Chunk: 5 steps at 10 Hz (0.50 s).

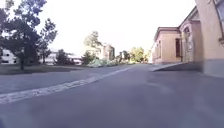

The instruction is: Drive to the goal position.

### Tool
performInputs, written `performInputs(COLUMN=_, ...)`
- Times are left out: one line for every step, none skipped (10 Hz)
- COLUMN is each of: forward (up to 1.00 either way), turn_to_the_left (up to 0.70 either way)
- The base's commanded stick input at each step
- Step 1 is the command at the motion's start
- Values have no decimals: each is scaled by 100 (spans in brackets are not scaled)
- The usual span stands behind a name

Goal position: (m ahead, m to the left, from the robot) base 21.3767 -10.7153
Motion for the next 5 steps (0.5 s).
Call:
performInputs(forward=50, turn_to_the_left=0)
performInputs(forward=50, turn_to_the_left=0)
performInputs(forward=50, turn_to_the_left=0)
performInputs(forward=50, turn_to_the_left=0)
performInputs(forward=50, turn_to_the_left=0)
